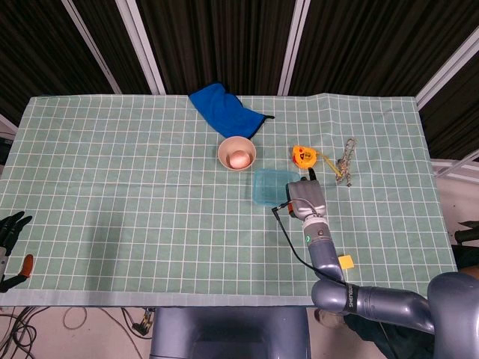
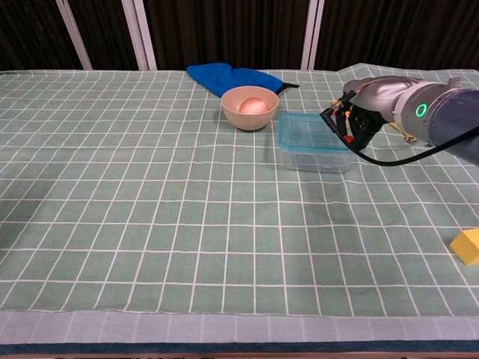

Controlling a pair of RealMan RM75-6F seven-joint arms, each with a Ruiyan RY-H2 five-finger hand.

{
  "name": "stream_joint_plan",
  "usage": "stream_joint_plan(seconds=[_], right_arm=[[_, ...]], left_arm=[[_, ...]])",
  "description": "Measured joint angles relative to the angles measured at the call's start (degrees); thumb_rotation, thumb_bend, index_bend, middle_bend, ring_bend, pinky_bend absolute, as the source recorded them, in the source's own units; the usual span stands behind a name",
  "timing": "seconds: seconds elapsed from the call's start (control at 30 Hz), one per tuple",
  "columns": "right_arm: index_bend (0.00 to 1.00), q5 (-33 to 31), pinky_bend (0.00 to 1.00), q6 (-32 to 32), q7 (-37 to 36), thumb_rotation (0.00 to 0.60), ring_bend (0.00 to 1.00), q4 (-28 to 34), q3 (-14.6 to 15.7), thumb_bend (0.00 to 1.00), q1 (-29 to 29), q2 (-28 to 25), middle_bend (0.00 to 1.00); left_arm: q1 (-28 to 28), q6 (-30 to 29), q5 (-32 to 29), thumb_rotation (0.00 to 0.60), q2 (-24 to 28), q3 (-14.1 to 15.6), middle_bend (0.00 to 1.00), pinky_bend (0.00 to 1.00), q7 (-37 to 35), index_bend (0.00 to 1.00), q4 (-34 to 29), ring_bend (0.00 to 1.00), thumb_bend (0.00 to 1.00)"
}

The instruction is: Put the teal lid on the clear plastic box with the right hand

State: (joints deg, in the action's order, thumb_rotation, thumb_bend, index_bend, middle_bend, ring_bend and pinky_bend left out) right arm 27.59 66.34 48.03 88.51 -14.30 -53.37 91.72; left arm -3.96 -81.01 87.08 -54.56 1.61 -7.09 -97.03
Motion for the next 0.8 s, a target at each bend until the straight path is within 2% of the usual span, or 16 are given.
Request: stream_joint_plan(seconds=[0.27, 0.8], right_arm=[[0.78, -1.41, 0.00, -0.49, 1.39, 0.600, 0.31, -0.44, -0.25, 0.52, -0.87, 0.62, 0.64], [0.78, -3.00, 0.00, -3.27, 0.56, 0.600, 0.31, -5.47, -0.50, 0.52, -1.59, 3.23, 0.64]], left_arm=[[0.00, 0.01, 0.04, 0.600, 0.10, 0.03, 0.00, 0.00, -0.18, 0.08, -0.01, 0.00, 0.53], [0.08, -0.24, 0.19, 0.600, 0.02, 0.02, 0.00, 0.00, -0.17, 0.09, 0.06, 0.00, 0.53]])
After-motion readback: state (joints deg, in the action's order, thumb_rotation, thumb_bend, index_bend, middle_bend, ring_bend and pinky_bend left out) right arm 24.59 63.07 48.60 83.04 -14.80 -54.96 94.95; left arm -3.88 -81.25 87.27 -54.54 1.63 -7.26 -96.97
